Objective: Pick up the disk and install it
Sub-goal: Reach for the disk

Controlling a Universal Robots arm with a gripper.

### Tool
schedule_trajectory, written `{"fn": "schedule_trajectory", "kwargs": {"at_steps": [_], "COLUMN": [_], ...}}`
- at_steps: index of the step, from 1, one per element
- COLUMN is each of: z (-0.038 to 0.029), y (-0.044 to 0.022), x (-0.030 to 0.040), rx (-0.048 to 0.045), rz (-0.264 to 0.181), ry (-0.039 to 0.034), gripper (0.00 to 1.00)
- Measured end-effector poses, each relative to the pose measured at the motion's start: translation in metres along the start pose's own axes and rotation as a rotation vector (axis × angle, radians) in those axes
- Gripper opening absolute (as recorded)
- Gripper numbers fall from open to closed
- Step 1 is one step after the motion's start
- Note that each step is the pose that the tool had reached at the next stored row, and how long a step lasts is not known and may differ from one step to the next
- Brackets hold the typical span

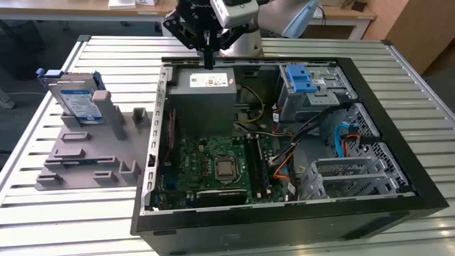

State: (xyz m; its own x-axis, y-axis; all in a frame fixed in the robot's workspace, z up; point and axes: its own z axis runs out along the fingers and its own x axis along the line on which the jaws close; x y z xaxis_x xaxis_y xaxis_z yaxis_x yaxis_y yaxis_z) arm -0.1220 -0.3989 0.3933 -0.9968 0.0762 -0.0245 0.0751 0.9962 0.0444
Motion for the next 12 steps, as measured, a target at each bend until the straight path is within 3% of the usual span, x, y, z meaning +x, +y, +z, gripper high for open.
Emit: {"fn": "schedule_trajectory", "kwargs": {"at_steps": [12], "z": [0.0], "y": [-0.0001], "x": [0.0016], "rx": [0.0], "rz": [0.0], "ry": [0.0], "gripper": [0.11]}}
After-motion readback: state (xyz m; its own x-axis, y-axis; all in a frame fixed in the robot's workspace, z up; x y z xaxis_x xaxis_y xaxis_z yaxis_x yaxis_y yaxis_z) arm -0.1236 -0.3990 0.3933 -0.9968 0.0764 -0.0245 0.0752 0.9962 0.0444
